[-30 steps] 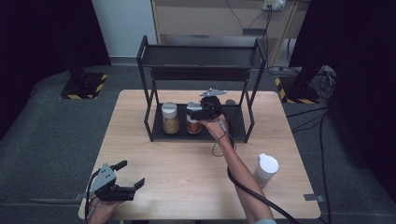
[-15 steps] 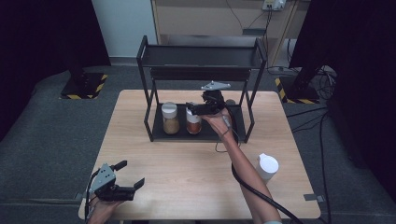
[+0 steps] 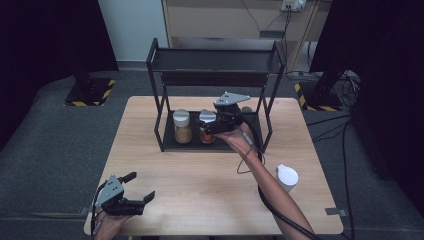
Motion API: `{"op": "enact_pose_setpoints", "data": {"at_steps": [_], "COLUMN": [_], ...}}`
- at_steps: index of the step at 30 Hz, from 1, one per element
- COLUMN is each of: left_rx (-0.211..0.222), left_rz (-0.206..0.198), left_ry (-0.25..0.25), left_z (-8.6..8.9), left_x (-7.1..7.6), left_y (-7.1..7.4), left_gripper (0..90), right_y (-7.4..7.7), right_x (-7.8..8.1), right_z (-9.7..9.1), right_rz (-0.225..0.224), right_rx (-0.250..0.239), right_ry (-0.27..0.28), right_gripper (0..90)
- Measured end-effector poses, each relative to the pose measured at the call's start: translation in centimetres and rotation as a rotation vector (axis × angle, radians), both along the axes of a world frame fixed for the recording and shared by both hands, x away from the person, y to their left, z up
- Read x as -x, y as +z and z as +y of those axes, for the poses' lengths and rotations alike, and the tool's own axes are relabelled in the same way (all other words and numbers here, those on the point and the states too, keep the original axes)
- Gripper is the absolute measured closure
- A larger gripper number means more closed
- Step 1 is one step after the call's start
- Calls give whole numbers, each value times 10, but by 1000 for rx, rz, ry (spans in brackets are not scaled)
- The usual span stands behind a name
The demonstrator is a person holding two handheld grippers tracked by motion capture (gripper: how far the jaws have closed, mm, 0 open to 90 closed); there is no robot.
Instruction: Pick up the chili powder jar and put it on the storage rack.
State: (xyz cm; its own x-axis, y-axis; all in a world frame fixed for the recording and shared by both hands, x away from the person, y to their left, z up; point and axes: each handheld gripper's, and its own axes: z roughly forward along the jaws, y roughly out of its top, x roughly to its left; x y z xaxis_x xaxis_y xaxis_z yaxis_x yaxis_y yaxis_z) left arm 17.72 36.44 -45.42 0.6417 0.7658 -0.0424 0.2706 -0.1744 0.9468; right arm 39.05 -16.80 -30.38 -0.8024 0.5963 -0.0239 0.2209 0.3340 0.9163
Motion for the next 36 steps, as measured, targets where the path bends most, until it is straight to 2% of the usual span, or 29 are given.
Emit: {"op": "enact_pose_setpoints", "data": {"at_steps": [5, 7, 14, 19, 20, 21, 22, 26, 30, 36], "left_rx": [4, 5, 19, 20, 21, 22, 23, 25, 29, 37], "left_rz": [-2, -7, -11, -9, -10, -10, -9, -10, -10, -10], "left_ry": [2, 3, 9, 10, 10, 11, 11, 14, 16, 19], "left_z": [1, 1, 3, 3, 3, 3, 3, 4, 4, 5], "left_x": [0, 1, 2, 2, 2, 2, 2, 3, 3, 3], "left_y": [0, 0, -1, -1, -1, -1, -1, -2, -2, -3], "left_gripper": [26, 28, 29, 28, 29, 29, 28, 28, 28, 28], "right_y": [1, 2, 3, 2, 1, 1, 0, -3, -7, -12], "right_x": [22, 33, 56, 76, 82, 82, 91, 102, 120, 140], "right_z": [-12, -22, -45, -64, -73, -73, -80, -92, -109, -131], "right_rz": [-16, -17, -32, -42, -38, -38, -52, -53, -71, -91], "right_rx": [-4, -18, -40, -32, -37, -37, -21, -22, -4, -18], "right_ry": [39, 58, 70, 50, 45, 45, 30, 15, -28, -71], "right_gripper": [106, 105, 103, 90, 87, 87, 84, 77, 67, 65]}}
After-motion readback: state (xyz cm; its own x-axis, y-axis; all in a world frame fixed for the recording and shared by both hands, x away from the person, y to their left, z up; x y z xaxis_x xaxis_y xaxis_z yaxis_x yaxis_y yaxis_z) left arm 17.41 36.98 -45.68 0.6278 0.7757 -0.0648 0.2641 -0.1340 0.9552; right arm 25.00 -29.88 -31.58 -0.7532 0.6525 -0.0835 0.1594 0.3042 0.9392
